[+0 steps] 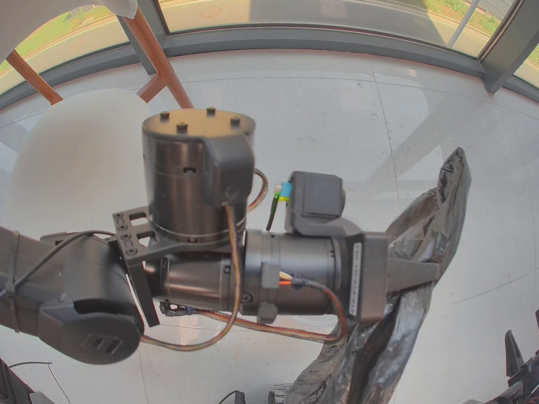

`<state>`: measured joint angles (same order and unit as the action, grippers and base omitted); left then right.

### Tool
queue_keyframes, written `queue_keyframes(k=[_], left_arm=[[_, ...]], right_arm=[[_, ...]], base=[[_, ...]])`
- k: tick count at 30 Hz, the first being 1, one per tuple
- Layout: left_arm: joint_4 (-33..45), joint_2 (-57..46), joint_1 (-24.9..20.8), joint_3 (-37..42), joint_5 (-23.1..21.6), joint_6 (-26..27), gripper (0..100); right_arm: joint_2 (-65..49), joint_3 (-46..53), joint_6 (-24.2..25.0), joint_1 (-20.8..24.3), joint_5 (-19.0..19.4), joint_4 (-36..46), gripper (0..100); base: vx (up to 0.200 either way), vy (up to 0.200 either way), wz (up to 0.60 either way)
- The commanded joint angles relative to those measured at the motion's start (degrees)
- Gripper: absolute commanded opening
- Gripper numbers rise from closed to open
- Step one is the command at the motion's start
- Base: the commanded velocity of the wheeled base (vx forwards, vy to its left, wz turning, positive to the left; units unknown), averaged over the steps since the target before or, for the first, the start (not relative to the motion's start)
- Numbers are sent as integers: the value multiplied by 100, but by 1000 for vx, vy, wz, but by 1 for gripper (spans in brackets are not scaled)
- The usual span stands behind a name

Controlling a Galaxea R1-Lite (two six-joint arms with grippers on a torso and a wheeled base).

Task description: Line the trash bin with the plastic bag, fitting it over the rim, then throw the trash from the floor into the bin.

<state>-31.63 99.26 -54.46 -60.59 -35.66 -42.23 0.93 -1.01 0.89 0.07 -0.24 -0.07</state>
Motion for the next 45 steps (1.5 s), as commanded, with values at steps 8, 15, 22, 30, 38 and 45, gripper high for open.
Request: queue_keyframes(k=[8,15,22,30,38,45], left_arm=[[-405,15,532,-6,-20,39,0],[-431,-82,708,38,-11,57,0],[-440,-126,866,117,-20,83,0],[-352,-381,1183,-23,-91,39,0],[105,-565,1341,117,-99,83,0],[8,138,1051,469,595,1015,0]], right_arm=[[-93,101,-1,1,7,-1,100],[-93,101,-1,1,7,-1,100],[-93,101,-10,1,-2,-1,100],[-93,101,-10,1,7,-1,100],[-93,101,-19,1,7,-1,100],[-93,101,-19,1,7,-1,100]], base=[[0,0,0],[0,0,0],[0,0,0],[0,0,0],[0,0,0],[0,0,0]])
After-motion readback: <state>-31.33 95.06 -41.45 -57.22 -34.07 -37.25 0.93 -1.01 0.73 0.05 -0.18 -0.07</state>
